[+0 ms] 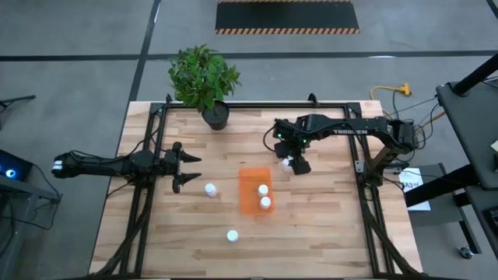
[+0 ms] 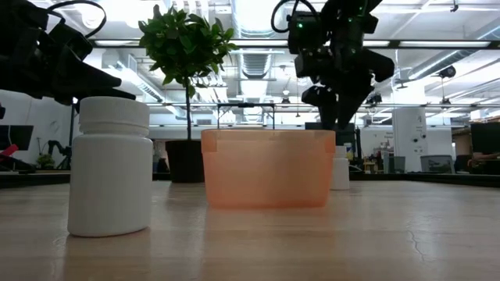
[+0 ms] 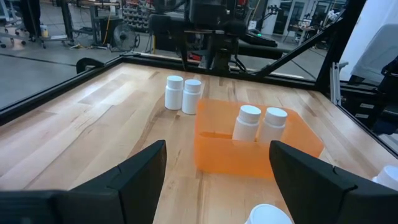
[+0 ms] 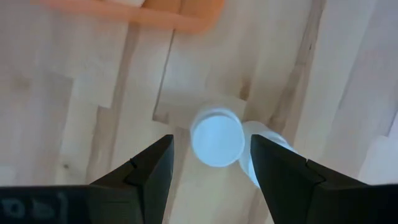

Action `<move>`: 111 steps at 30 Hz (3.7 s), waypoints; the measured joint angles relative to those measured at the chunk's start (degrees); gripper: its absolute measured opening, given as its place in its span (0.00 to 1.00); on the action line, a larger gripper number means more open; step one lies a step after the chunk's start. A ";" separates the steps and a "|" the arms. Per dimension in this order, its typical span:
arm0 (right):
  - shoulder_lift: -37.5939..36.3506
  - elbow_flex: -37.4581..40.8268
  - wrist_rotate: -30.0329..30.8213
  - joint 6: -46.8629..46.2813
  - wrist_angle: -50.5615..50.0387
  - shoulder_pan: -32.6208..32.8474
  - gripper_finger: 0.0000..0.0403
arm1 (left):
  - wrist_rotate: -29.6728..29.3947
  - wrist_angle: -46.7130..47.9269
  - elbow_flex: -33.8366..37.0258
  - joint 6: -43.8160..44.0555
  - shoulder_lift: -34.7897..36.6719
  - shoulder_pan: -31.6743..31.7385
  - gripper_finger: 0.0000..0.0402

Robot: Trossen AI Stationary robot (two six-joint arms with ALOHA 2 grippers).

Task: Pick and place pill bottles into a basket
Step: Put the white pill bottle into the orange container

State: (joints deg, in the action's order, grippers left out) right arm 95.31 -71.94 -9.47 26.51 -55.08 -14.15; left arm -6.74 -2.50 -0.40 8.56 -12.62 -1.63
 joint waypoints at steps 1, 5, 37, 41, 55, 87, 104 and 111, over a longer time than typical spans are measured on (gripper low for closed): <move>0.00 0.31 0.05 0.49 -0.02 -0.02 0.50 | 0.00 0.00 0.01 0.00 0.00 0.01 0.67; 0.02 1.07 0.48 1.93 0.18 0.01 0.50 | 0.00 0.00 0.01 0.00 0.00 0.01 0.67; 2.23 0.41 -2.47 3.93 6.00 0.39 0.76 | 0.00 0.00 0.00 0.00 0.02 0.02 0.67; 2.23 0.78 -2.25 5.18 5.98 0.40 0.76 | 0.00 0.01 0.02 0.00 0.00 0.00 0.67; 2.23 2.09 0.55 8.23 5.44 0.65 0.66 | 0.00 0.00 0.02 0.00 0.02 0.02 0.67; 2.25 4.98 2.15 9.14 5.97 0.87 0.49 | 0.00 0.00 0.01 0.00 0.00 0.01 0.67; 2.25 4.74 1.67 5.06 7.54 0.89 0.35 | 0.00 0.00 0.02 0.00 0.00 0.02 0.67; 2.25 1.19 1.53 -0.79 5.77 0.91 0.35 | 0.00 0.00 0.01 0.00 0.00 0.01 0.67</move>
State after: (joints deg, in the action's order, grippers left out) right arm 97.56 -70.75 -7.94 25.72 -49.31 -13.23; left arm -6.74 -2.50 -0.39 8.56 -12.62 -1.62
